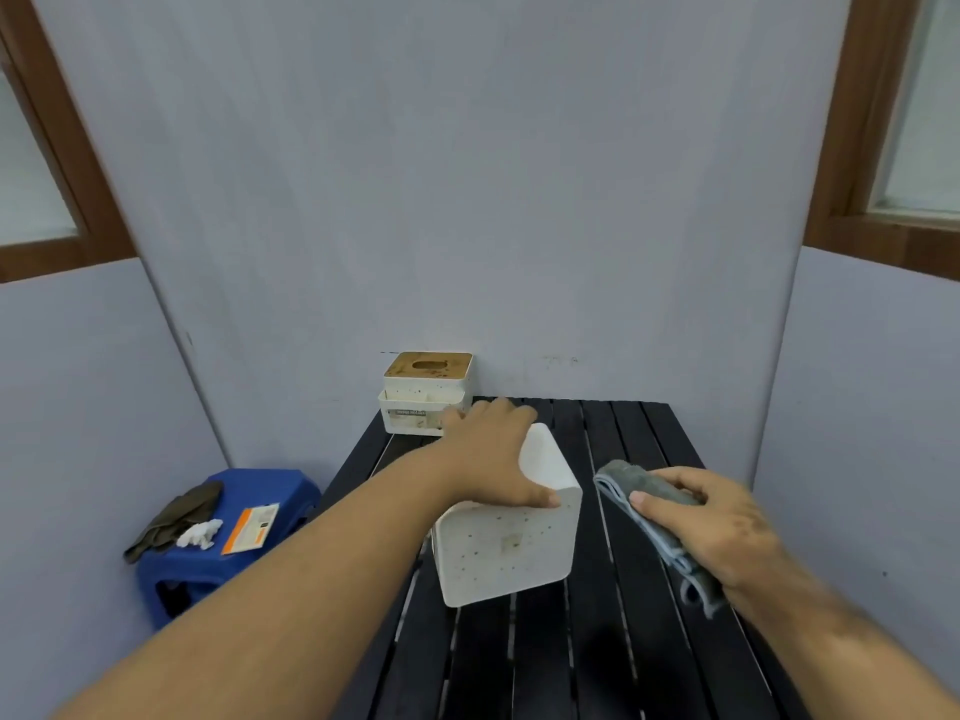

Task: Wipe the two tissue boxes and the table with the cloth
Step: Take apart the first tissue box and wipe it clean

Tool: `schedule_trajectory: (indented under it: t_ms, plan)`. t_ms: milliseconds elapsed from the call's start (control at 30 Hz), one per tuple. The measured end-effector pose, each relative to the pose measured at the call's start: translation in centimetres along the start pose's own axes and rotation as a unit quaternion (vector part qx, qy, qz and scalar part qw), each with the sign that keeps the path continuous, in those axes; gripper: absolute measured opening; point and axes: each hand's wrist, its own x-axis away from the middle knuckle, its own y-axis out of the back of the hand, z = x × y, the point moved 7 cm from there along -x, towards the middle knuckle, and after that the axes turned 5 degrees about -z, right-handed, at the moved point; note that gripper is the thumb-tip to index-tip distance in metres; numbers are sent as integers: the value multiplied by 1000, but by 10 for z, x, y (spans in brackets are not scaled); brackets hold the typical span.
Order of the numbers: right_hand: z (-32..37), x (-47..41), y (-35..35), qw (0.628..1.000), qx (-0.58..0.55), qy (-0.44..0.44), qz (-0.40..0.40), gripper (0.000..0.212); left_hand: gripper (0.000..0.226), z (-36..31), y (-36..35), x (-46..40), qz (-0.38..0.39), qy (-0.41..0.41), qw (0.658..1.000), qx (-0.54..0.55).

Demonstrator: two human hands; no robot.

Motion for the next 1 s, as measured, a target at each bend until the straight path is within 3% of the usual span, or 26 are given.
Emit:
schedule_trajectory:
  t_ms: [233,433,533,600,667,767,1000]
  plan:
    - [-1,-5,-6,999,44,10,25,3,79,-11,-8,-33,68,0,997,-44]
    - [-4,-9,7,999,35,2,10,4,70,-17,5,-22,59,-29,995,-76]
    - [-5,-8,11,1000,27,-6,-5,3,81,-13,30,-3,20,-30,997,-70]
    - [-5,-6,15,1000,13,-9,-23,3,95,-3,42,13,-7,-16,999,-31]
    - [-3,-5,17,999,-14,-10,-45,4,103,10,50,32,-43,16,996,74]
    - [5,0,18,995,-62,-2,-80,2,104,24,43,60,-100,44,972,210]
    - [13,16,-7,990,-86,35,-103,6,103,46,-2,88,-178,54,934,307]
